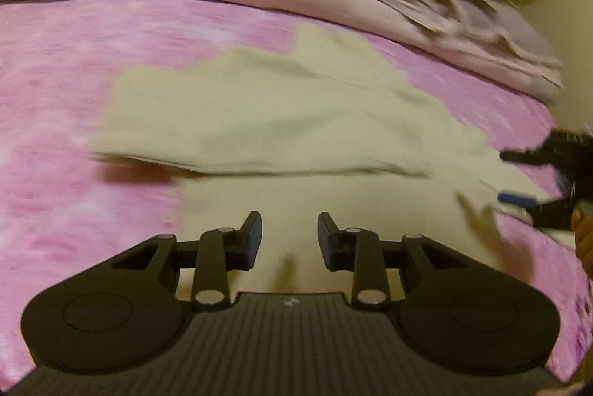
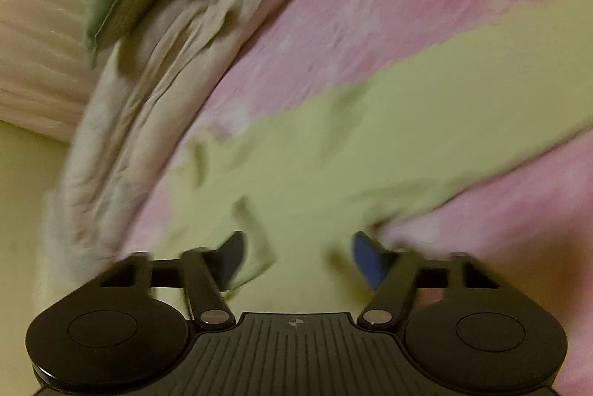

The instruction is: Fold clothes

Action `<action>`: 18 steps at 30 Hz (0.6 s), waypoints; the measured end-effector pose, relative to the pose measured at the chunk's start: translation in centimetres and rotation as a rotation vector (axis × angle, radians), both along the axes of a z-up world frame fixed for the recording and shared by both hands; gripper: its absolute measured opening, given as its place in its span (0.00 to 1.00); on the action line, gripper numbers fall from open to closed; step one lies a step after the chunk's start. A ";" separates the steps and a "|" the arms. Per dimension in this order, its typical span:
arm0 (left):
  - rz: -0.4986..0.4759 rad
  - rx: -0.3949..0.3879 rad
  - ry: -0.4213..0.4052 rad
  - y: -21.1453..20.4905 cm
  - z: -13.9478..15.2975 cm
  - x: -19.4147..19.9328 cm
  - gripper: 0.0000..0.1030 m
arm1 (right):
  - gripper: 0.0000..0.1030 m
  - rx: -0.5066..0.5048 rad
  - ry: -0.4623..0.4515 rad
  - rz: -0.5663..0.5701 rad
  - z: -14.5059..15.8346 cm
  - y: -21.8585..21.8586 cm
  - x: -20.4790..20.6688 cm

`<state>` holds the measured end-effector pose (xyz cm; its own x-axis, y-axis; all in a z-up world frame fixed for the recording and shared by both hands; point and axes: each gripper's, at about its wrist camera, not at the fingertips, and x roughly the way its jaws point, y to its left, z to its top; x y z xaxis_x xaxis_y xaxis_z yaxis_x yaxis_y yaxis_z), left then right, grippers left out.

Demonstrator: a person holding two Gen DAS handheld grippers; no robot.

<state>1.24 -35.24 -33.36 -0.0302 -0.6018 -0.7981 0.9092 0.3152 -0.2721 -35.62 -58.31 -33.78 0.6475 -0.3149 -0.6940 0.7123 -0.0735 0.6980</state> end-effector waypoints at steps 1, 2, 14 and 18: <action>0.032 -0.002 0.002 0.1 0.1 1.2 0.27 | 0.62 0.037 -0.044 0.009 -0.9 -0.1 1.2; 0.062 -0.006 0.010 0.4 0.1 2.2 0.27 | 0.62 0.069 -0.083 0.016 -1.9 -0.1 2.4; 0.206 -0.014 0.043 1.6 -1.2 7.9 0.27 | 0.05 -0.113 0.092 0.105 -2.7 -1.3 11.8; 0.160 -0.012 -0.011 1.3 -1.2 7.7 0.27 | 0.04 -0.297 0.101 0.077 1.2 -0.9 10.2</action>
